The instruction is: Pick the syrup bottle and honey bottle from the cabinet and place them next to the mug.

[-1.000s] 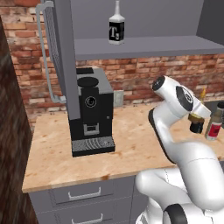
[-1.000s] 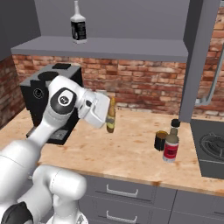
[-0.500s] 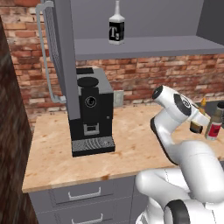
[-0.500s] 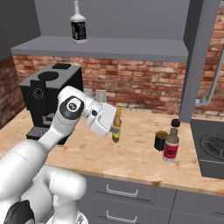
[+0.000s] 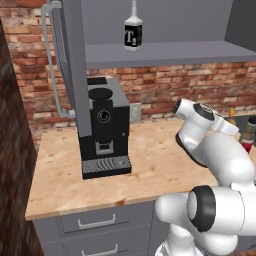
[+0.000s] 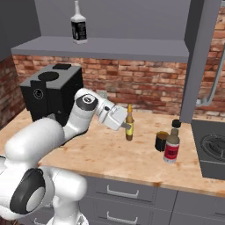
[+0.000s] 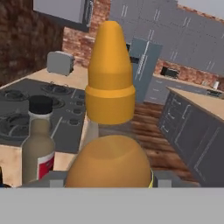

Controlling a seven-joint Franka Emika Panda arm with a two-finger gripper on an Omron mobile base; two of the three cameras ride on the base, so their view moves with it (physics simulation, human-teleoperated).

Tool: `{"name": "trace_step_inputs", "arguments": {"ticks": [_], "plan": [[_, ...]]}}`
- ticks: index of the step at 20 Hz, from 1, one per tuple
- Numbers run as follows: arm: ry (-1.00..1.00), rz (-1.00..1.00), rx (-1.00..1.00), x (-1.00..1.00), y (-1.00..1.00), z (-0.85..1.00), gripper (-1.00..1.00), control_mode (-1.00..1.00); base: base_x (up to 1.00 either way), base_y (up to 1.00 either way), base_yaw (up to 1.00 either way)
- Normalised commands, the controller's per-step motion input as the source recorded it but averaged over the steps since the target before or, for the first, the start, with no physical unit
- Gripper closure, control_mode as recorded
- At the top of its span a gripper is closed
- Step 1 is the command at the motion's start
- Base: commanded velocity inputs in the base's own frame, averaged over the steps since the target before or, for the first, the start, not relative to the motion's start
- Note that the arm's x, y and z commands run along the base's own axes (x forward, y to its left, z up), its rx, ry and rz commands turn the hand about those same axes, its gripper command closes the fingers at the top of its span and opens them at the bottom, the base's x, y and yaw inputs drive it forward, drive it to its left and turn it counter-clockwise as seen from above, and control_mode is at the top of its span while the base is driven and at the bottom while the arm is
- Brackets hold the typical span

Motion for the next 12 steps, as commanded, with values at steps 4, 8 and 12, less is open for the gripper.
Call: {"name": "trace_step_inputs", "arguments": {"ticks": [4,8,12], "plan": [[0.02,-0.11,0.00,0.00,-0.25,-0.25,1.00,-1.00,0.00,0.00,0.00],[0.00,-0.09,0.00,0.02,-0.24,-0.53,1.00,-1.00,0.00,0.00,0.00],[0.00,-0.08,0.00,0.00,-0.18,-0.47,1.00,-1.00,0.00,0.00,0.00]]}}
